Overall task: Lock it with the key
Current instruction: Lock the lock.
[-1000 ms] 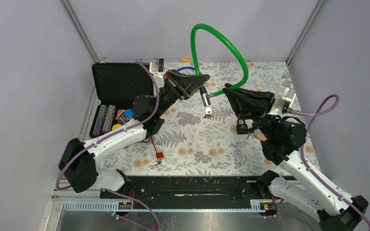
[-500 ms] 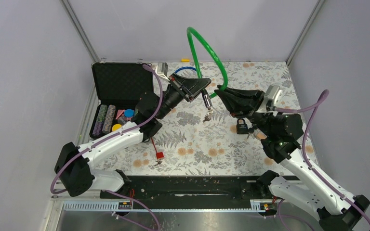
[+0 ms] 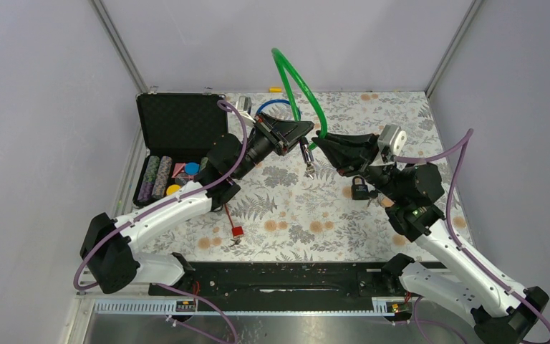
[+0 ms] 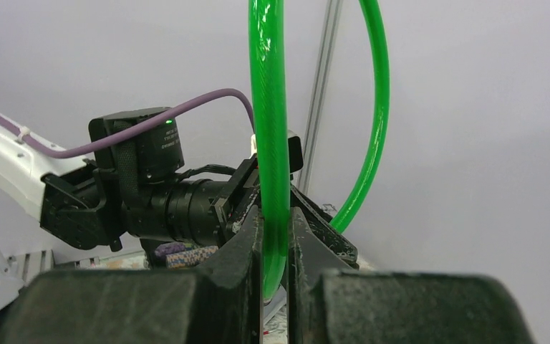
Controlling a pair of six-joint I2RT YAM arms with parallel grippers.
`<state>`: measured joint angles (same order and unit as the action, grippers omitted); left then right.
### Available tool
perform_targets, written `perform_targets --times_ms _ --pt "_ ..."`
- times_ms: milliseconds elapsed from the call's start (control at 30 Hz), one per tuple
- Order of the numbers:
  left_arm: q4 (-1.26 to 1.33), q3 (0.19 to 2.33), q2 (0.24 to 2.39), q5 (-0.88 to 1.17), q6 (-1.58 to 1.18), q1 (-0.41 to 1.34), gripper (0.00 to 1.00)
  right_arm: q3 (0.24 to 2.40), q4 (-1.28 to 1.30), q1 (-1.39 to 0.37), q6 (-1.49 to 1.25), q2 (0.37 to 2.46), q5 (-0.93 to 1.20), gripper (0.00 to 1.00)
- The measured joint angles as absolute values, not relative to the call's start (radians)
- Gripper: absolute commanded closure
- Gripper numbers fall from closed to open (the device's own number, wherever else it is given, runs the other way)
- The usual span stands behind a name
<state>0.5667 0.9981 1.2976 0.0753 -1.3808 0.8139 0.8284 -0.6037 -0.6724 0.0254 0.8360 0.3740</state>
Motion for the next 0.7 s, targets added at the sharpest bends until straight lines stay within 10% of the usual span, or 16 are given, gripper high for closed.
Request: perform_targets --times_ms 700 --pt "0.691 0.939 1.269 0.057 -1.388 0.823 1.00 0.890 -0.405 -0.684 -0.197 0.796 0.250 0.57"
